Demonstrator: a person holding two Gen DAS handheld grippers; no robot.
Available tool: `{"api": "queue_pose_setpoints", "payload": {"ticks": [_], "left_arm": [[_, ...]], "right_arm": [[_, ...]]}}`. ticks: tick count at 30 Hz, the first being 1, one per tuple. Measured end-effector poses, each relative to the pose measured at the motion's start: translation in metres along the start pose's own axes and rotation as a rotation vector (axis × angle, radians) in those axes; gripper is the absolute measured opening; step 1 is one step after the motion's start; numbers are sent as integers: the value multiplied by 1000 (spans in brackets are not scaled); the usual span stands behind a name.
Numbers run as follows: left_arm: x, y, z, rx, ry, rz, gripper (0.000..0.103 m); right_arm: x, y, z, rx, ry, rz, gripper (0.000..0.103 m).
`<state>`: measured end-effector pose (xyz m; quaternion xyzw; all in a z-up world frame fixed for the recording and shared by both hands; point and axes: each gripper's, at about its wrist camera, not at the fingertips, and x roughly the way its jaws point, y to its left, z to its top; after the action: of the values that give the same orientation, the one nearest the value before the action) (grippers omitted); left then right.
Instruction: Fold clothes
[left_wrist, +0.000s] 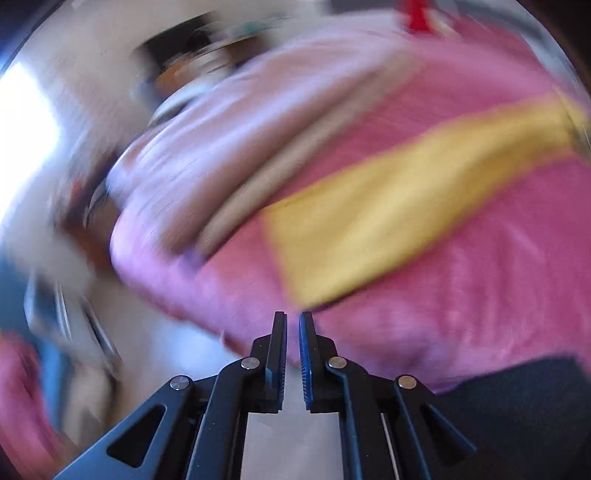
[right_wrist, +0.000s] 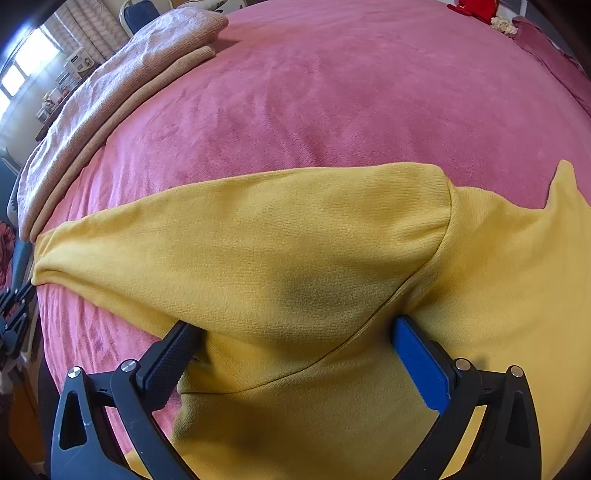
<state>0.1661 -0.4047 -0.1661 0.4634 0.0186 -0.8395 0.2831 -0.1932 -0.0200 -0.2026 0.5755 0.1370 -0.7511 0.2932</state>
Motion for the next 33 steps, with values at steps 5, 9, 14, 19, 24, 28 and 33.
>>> {"api": "queue_pose_setpoints", "payload": {"ticks": [5,9,14,19,24,28,33], "left_arm": [[11,48,48,-267,-58,-136,6],[41,-5,89,10,-23,-213,8],[83,-65,111,257,-5,55,12],[59,-66,137,57,-83,190,11],[-6,-135,153,70,-302,102,11],[-59,-239,160,172,-389,-137,11],[-96,-400,166,353,-343,-443,13]], "right_arm": [[0,4,-8,5,5,-15,103],[-9,-6,-19,69,-32,54,103],[-33,-29,-36,226,-114,197,103],[-117,-70,-87,363,-354,367,103],[-160,-124,-202,552,-441,329,103],[-200,-202,-322,814,-492,208,103],[-288,-303,-505,1148,-601,-43,103]]}}
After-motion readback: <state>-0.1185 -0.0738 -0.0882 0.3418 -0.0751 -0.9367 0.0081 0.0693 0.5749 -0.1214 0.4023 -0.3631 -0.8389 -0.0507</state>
